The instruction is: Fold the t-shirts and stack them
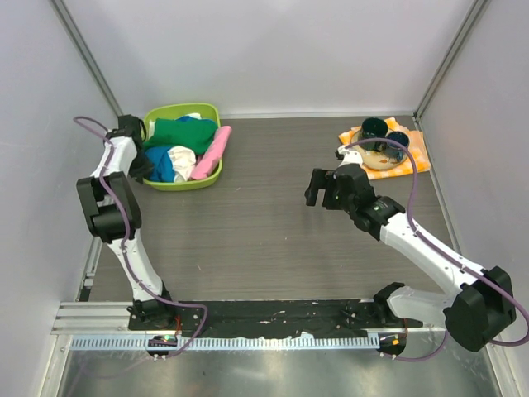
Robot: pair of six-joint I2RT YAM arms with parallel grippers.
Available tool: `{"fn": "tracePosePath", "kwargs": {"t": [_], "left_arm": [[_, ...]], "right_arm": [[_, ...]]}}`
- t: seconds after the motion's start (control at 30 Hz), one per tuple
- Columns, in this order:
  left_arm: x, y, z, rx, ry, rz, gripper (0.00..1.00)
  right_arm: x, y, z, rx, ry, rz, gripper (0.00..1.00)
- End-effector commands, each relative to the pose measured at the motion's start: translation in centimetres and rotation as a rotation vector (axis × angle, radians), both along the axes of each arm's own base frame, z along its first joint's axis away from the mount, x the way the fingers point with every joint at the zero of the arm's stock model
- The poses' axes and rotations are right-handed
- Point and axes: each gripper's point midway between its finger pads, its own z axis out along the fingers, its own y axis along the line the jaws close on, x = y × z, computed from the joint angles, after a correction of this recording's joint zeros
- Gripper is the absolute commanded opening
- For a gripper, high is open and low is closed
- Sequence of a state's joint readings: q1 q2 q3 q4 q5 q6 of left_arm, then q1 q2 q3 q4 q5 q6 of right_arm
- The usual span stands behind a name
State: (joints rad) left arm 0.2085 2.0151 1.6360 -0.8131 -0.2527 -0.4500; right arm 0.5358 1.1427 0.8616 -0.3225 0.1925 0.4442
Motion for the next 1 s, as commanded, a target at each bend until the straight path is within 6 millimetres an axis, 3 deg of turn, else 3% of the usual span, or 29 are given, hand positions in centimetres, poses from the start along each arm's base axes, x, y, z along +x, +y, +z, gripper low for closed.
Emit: {"fn": "tracePosePath", "kwargs": {"t": [0.0, 0.03, 0.07, 0.13, 0.17, 0.27, 0.3, 0.33, 0.4, 0.43, 0.5, 0.53, 0.57, 0.73, 0.83, 0.97], "left_arm": [[0.5, 3.3, 1.6, 0.180, 0.049, -0.017, 0.03], [0.7, 3.6, 2.3, 0.192, 0.035, -0.004, 0.09], [0.5, 4.0, 2.6, 0.197, 0.030, 0.009, 0.30], [0.0, 4.5, 3.8, 0.217, 0.006, 0.034, 0.51], [-0.3, 4.5, 4.2, 0.217, -0.003, 0.043, 0.70], [-0.7, 3.4, 6.4, 0.178, -0.077, 0.049, 0.89], [-1.0, 2.8, 6.6, 0.156, -0.083, 0.048, 0.92], [-0.9, 1.4, 8.3, 0.129, -0.142, 0.027, 0.93], [-1.3, -0.4, 9.6, 0.128, -0.177, -0.009, 0.96], [-1.5, -2.9, 12.0, 0.138, -0.239, -0.058, 0.97], [-2.2, -5.9, 13.0, 0.133, -0.273, -0.111, 0.97], [-2.2, -9.8, 13.3, 0.114, -0.298, -0.195, 0.97], [-2.5, -12.0, 14.5, 0.092, -0.348, -0.228, 0.97], [-3.0, -24.3, 12.2, -0.027, -0.367, -0.461, 0.97], [-1.7, -30.2, 10.9, -0.083, -0.383, -0.582, 0.98], [1.2, -35.1, 9.1, -0.140, -0.374, -0.659, 0.98]], "right_arm": [[0.0, 1.3, 1.3, 0.047, -0.053, 0.040, 1.00], [0.0, 1.4, 1.2, 0.049, -0.052, 0.042, 1.00], [0.1, 1.6, 1.3, 0.055, -0.054, 0.048, 1.00], [0.1, 2.2, 1.3, 0.052, -0.050, 0.060, 1.00], [0.1, 2.2, 1.3, 0.048, -0.047, 0.061, 1.00], [0.3, 2.2, 1.5, 0.043, -0.054, 0.051, 1.00], [0.4, 2.2, 1.6, 0.042, -0.057, 0.047, 1.00], [0.5, 2.3, 1.3, 0.037, -0.046, 0.048, 1.00], [0.7, 2.3, 1.0, 0.024, -0.039, 0.043, 1.00], [0.8, 2.2, 0.6, 0.011, -0.027, 0.040, 1.00], [0.8, 2.1, 0.0, 0.000, -0.018, 0.032, 1.00], [0.8, 2.1, -0.2, -0.001, -0.013, 0.031, 1.00], [0.8, 2.1, -0.6, -0.004, -0.005, 0.030, 1.00], [0.5, 1.8, -1.0, -0.005, 0.008, 0.010, 1.00], [0.2, 1.2, -0.5, -0.014, 0.001, -0.004, 1.00], [0.0, 0.5, 0.3, -0.026, -0.017, -0.024, 1.00]]}}
